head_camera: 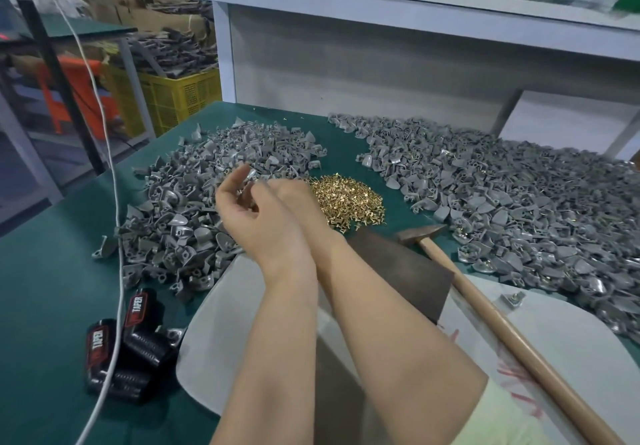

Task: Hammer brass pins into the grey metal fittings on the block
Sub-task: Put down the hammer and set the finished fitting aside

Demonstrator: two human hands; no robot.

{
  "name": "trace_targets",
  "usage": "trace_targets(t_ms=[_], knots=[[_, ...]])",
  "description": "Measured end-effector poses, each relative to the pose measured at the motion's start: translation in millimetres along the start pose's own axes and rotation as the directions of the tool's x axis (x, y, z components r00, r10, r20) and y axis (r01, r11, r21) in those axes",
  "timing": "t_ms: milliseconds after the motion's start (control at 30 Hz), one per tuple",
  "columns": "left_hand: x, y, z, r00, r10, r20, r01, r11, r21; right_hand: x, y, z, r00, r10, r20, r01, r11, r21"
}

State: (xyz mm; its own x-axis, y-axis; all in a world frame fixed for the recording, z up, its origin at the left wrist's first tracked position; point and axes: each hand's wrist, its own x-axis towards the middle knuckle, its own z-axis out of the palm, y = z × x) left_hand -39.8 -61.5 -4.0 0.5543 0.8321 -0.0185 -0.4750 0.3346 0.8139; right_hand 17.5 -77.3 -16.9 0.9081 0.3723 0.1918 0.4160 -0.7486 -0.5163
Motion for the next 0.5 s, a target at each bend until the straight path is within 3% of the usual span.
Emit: trace_targets(t_ms=[100, 300, 500], knots=[[-1, -5, 0, 0.995, -0.058, 0.078, 0.05, 0.993, 0.106, -1, 5, -26, 0.988, 0.136, -0.069, -0.126, 0.984, 0.128], [-15, -11, 5, 0.886, -0.182, 0.427, 0.042, 0.947, 0.318, -36, 32, -86, 0.978, 0.072, -0.197, -0.017, 0.963, 0.268], [-21, -13, 4, 0.835, -0.207, 0.51, 0.005, 0.929, 0.369, -69, 45, -105, 0.993, 0.032, -0.115, 0.001, 0.961, 0.278]])
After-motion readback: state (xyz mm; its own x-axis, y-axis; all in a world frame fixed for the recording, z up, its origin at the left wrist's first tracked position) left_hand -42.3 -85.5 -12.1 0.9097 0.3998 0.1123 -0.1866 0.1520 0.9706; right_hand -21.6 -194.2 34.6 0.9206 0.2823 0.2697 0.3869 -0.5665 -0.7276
